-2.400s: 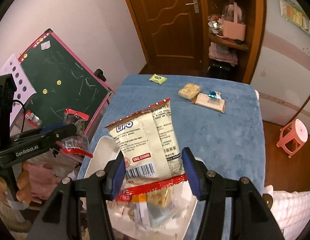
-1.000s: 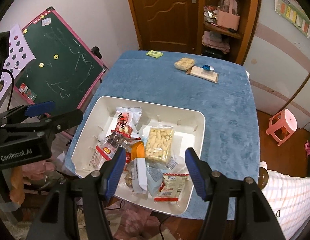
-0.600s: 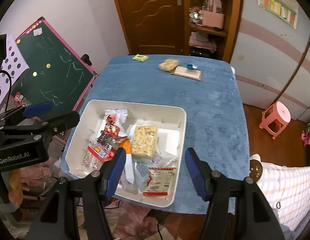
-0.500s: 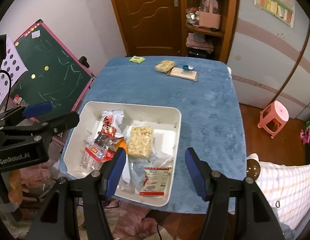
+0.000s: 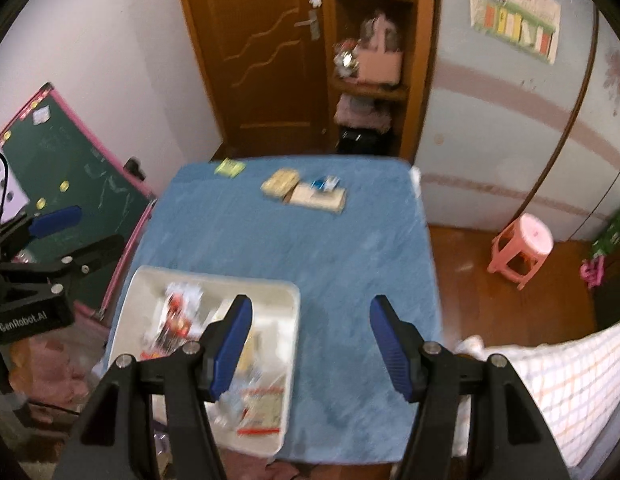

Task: Organize snacks
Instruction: 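Lift both tools and reach toward the last snacks on the table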

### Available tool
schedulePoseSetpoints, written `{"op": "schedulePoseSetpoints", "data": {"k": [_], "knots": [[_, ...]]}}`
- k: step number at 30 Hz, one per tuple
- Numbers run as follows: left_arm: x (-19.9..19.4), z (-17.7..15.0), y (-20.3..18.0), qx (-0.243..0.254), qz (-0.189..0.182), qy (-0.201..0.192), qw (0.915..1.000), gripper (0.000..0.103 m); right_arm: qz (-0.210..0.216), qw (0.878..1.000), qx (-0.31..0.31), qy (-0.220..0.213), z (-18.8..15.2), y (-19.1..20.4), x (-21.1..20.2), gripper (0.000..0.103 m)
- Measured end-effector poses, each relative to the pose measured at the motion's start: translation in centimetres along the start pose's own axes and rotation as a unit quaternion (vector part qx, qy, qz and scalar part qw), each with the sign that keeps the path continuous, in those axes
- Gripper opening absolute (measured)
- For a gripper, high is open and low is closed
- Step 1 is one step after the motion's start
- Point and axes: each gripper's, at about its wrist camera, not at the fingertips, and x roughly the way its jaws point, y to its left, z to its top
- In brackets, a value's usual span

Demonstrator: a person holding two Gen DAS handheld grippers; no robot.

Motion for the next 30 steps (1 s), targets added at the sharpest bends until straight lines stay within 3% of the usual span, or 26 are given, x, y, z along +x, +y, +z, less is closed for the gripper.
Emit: {"op": "schedulePoseSetpoints", "data": {"k": [5,9,18,24,30], "knots": [[1.7,6.6,1.1,0.016,-0.009,-0.017,0.9997,0.087,-0.029,0.999,-0.014,-0.023,5.4,-1.1,0.2,0.062],[4.6,11.3,1.9,0.034,0.007,-0.019,0.9992,0.088,-0.050,0.998,-0.016,-0.026,9.5,-1.9,2.0,0.062],[17.5,20.6,2.8,0.072,0.030,0.037,0.9962,0.088,-0.068,0.998,0.015,0.009,19.5,-5.1,12.6,0.062],[28.7,21.2,4.0,0.045,0.010,0.110,0.9928,0.088,-0.054,0.995,0.061,0.059,22.3,-7.0,22.3,0.062],[38.1,17.5,5.3,0.012,0.004,0.191,0.9816,0.088,-0.024,0.985,0.107,0.133,21.3,-7.5,31.9,0.062]]}}
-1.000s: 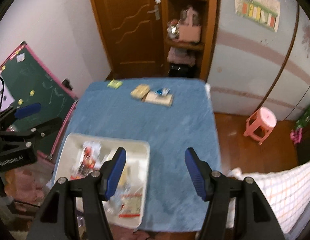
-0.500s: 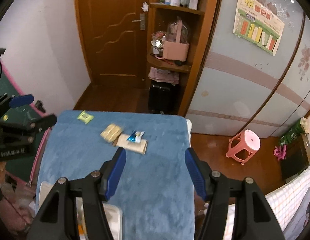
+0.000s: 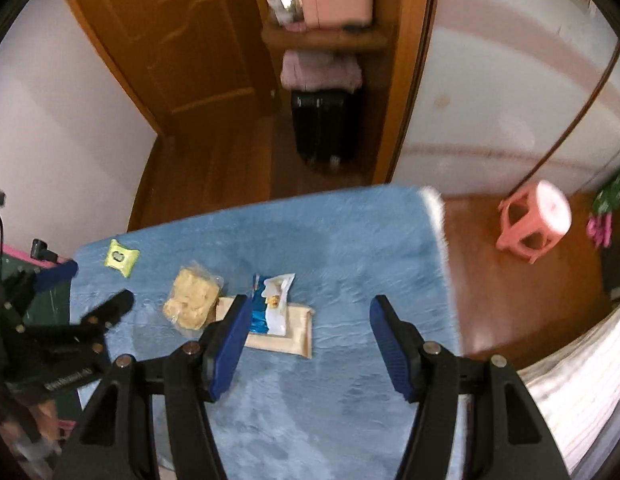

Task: Organize snacks
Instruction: 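Lift both tools and reach toward the last snacks on the table, then grasp the clear puff packet with left tool while right tool grasps blue bag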

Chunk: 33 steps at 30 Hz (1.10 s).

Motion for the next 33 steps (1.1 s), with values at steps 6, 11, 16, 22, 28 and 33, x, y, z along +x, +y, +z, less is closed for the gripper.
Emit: {"op": "schedulePoseSetpoints", "data": {"k": [6,11,16,22,28,33], "knots": [[7.1,-0.6,0.0,-0.019,-0.022,0.055,0.9981,0.088,0.015,0.998,0.020,0.057,0.1,1.2,8.0,0.062],[9.9,-0.9,-0.5,-0.021,-0.034,0.067,0.9969,0.088,0.022,0.996,0.022,0.081,0.3,2.1,11.4,0.062],[11.5,-1.1,-1.0,-0.029,-0.041,0.071,0.9962,0.088,0.025,0.995,0.015,0.100,0.2,2.8,13.7,0.062],[13.2,-1.4,-0.9,-0.046,-0.050,0.083,0.9942,0.088,0.035,0.994,0.011,0.103,-0.2,3.0,14.6,0.061],[14.2,-2.0,-0.7,-0.060,-0.061,0.076,0.9934,0.087,0.062,0.994,0.015,0.090,-0.9,2.8,14.1,0.028],[13.2,-3.1,0.6,-0.078,-0.075,0.069,0.9916,0.059,0.050,0.997,0.004,0.061,-2.5,2.2,11.8,0.027]]}}
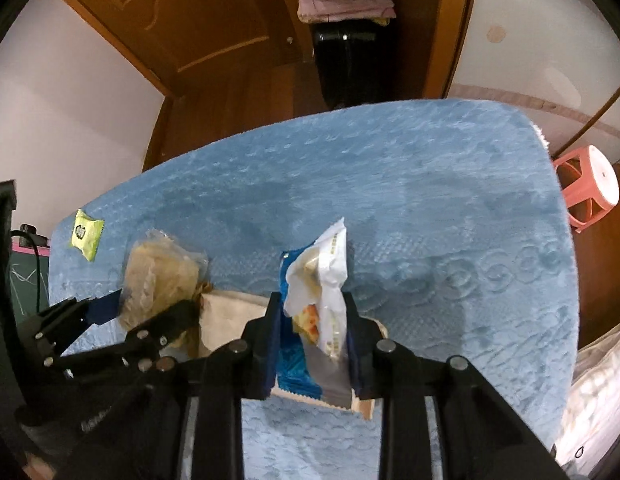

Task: Organize snacks
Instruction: 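Grasp the clear puff packet with left tool while right tool grasps blue bag, then carry both packets over the white tray and lower them inside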

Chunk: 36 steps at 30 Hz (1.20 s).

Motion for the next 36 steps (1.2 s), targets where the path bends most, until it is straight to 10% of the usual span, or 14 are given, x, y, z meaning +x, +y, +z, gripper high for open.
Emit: {"op": "schedulePoseSetpoints", "data": {"k": [8,20,36], "knots": [[-3.8,-2.8,0.3,0.005,0.027,-0.028,0.9992,0.058,0.037,0.999,0.016,-0.031,-3.3,-0.9,-5.3,0.027],[-19.9,-12.7,1.9,0.015,0.006,-0.078,0.9969,0.058,0.122,0.990,-0.016,-0.073,-13.9,1.0,-17.1,0.027],[-31.6,-34.3,-0.6,-0.019,-0.022,-0.171,0.9848,0.058,0.171,0.971,-0.071,-0.152,-29.6,3.8,-28.6,0.027]]}}
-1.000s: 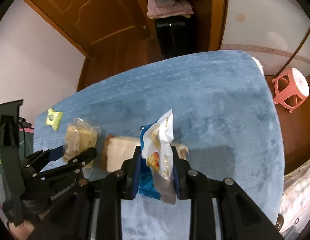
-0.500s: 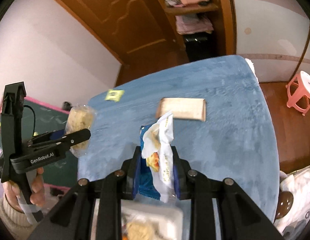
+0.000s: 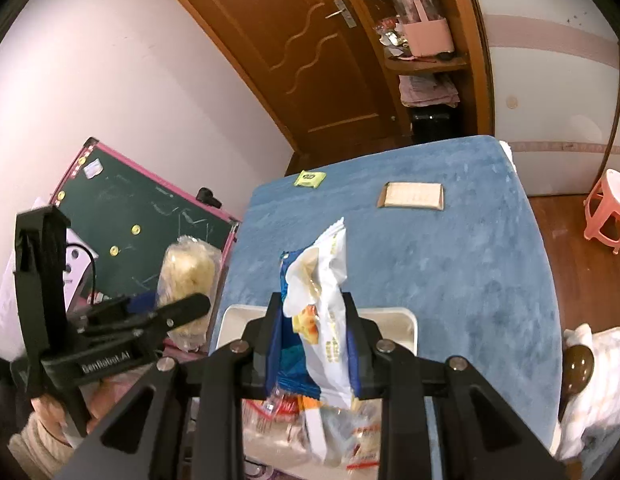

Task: Organize snacks
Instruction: 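Carry both packets over the white tray and lower them inside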

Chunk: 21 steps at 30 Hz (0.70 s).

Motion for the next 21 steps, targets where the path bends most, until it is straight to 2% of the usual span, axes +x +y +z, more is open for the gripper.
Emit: {"op": "schedulePoseSetpoints", "data": {"k": [3,7,11,21], "knots": [[-0.8,-3.0,0.2,-0.019,0.002,-0.006,0.9998,0.058,-0.004,1.000,-0.010,0.002,-2.2,0.8,-0.5,0.027],[-0.5,-5.9,0.4,-0.029,0.027,-0.011,0.9992,0.058,-0.010,1.000,-0.004,0.013,-5.3,1.3,-0.5,0.027],[0.5,-8.1,0.6,-0.038,0.030,0.006,0.9988,0.058,-0.030,0.999,-0.013,0.027,-8.0,1.9,0.3,0.027],[1.7,-10.5,-0.2,-0.016,0.055,0.017,0.9982,0.058,-0.060,0.997,-0.036,0.028,-9.4,2.9,1.0,0.027]]}}
